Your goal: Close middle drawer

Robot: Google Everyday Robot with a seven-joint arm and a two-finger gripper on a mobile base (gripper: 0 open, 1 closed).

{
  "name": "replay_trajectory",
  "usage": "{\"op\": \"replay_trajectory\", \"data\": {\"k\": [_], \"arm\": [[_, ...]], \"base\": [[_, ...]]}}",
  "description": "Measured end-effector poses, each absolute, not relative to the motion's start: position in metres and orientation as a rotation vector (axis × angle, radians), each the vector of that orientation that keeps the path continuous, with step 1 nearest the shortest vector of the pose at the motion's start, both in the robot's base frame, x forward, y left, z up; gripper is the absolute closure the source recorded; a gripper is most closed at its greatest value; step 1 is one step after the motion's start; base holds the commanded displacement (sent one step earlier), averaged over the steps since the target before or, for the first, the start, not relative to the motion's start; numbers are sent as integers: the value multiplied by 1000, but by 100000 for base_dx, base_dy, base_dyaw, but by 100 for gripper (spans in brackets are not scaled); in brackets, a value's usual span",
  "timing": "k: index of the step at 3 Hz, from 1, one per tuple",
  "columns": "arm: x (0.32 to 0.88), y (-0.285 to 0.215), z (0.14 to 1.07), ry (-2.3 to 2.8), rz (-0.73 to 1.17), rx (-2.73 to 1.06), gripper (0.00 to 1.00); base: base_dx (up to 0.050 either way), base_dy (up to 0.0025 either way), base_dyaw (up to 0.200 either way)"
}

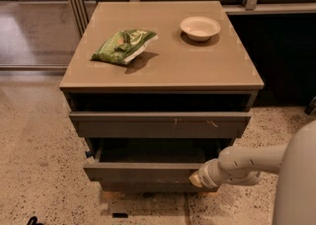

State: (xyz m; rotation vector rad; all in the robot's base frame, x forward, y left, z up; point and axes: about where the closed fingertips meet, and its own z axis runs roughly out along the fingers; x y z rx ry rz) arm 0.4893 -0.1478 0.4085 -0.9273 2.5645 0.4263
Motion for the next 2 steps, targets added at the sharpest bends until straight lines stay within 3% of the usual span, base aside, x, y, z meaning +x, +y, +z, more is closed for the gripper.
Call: {"op": "replay_trajectory", "data": {"k": [2], "arm": [[504,-155,393,2625,388,-906,100]], "base": [[0,0,0]]}}
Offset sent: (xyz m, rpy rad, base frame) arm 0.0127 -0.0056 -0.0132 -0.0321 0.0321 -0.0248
